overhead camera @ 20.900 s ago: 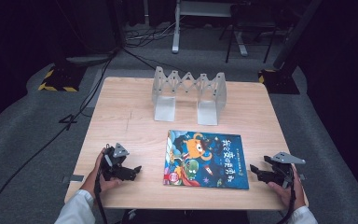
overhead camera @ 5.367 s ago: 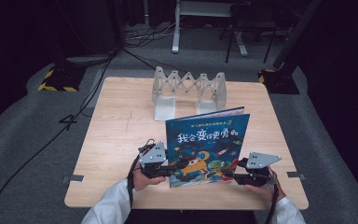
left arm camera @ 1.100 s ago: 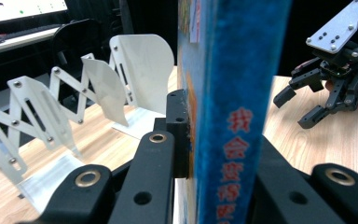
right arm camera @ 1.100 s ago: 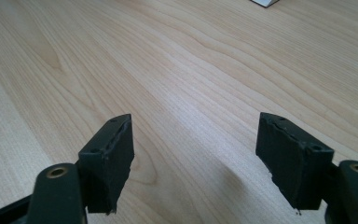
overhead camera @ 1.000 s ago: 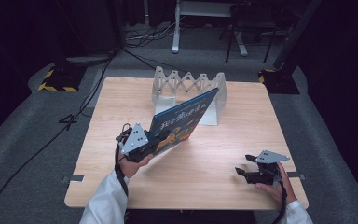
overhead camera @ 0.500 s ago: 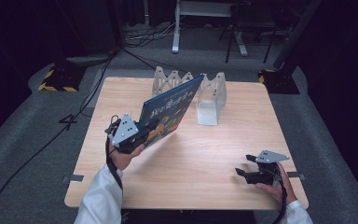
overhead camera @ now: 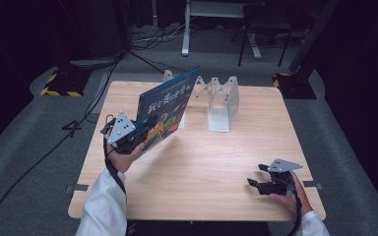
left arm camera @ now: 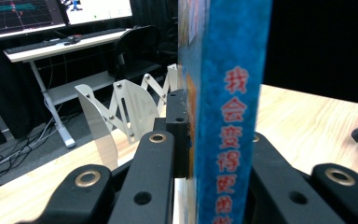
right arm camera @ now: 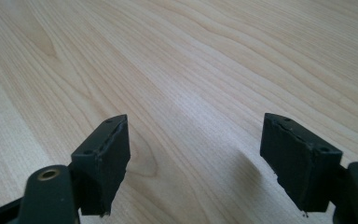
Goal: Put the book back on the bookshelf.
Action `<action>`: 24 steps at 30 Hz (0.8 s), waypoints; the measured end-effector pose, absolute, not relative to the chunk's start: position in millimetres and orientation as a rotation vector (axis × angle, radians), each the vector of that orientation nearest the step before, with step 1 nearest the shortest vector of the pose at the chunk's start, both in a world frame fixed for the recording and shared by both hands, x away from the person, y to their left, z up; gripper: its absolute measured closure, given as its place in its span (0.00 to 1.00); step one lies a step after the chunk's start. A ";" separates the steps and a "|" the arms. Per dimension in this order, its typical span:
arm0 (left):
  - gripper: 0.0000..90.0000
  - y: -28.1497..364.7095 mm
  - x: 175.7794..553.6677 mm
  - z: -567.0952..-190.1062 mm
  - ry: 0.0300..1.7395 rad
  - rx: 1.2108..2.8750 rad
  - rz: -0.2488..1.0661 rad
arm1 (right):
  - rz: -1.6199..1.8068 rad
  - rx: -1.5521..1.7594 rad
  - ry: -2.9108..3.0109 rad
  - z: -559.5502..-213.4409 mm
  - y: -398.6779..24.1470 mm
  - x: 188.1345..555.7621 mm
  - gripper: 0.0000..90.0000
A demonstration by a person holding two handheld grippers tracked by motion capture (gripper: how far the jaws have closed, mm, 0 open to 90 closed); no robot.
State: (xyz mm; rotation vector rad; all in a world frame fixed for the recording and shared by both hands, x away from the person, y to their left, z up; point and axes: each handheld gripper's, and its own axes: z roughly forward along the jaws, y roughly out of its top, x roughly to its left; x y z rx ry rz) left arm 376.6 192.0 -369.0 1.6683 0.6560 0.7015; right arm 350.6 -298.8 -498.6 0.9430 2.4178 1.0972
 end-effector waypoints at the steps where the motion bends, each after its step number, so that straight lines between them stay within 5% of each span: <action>1: 0.92 192.2 378.0 -368.8 0.663 1.666 0.702 | 1.091 0.941 2.420 -498.8 -298.6 350.6 0.27; 24: 0.92 192.0 412.7 -364.8 0.749 1.670 0.719 | 1.062 0.936 2.440 -502.4 -297.8 351.6 0.27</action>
